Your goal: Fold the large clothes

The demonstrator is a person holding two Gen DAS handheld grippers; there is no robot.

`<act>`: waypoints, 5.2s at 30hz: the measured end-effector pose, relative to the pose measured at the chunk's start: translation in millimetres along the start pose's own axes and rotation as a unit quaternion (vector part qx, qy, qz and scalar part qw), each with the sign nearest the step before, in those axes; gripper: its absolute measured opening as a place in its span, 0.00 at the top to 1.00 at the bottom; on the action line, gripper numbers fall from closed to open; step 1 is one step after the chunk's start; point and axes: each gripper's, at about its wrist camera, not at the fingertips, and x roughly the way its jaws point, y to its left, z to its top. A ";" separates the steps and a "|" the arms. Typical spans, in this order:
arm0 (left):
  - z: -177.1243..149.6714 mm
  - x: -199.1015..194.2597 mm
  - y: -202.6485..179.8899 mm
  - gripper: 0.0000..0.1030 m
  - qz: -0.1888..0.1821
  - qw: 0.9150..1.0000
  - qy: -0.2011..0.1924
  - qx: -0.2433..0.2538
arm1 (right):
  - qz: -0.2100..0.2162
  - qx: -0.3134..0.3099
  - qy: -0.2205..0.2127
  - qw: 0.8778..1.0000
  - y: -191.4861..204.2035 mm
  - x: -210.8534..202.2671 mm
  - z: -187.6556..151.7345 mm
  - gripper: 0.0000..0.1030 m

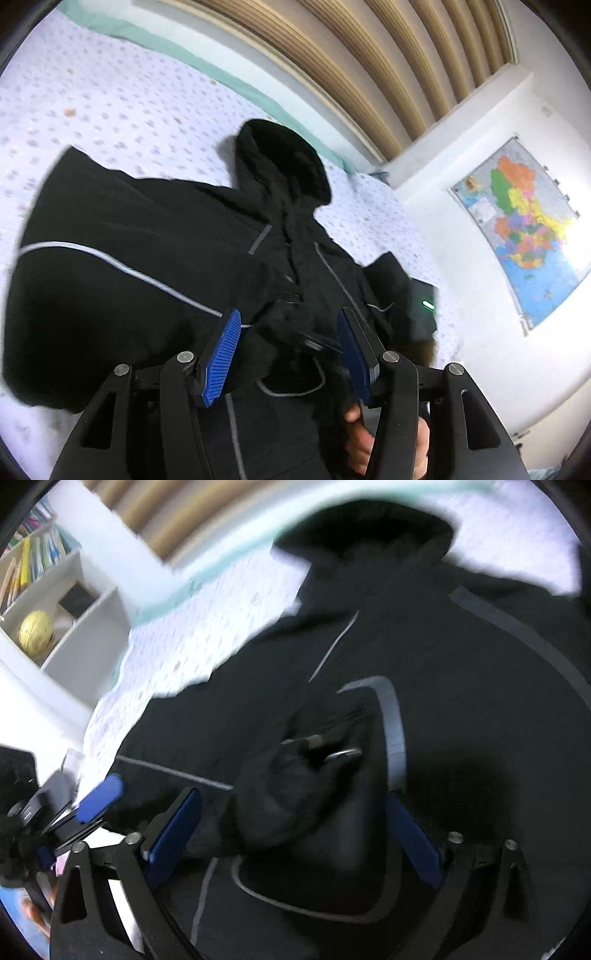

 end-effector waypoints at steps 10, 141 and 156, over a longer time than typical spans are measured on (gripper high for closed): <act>15.9 -27.8 -26.4 0.46 0.113 0.992 -0.051 0.025 | -0.077 -0.122 -0.123 0.982 33.4 -77.8 22.0 0.70; -63.0 -32.0 -94.9 0.38 0.280 0.947 -0.039 0.155 | -0.114 -0.164 -0.097 0.975 33.5 -147.1 45.7 0.85; -74.0 -28.2 -46.5 0.38 0.254 0.956 -0.004 0.148 | -0.093 -0.191 0.038 0.976 53.8 35.9 -25.0 0.51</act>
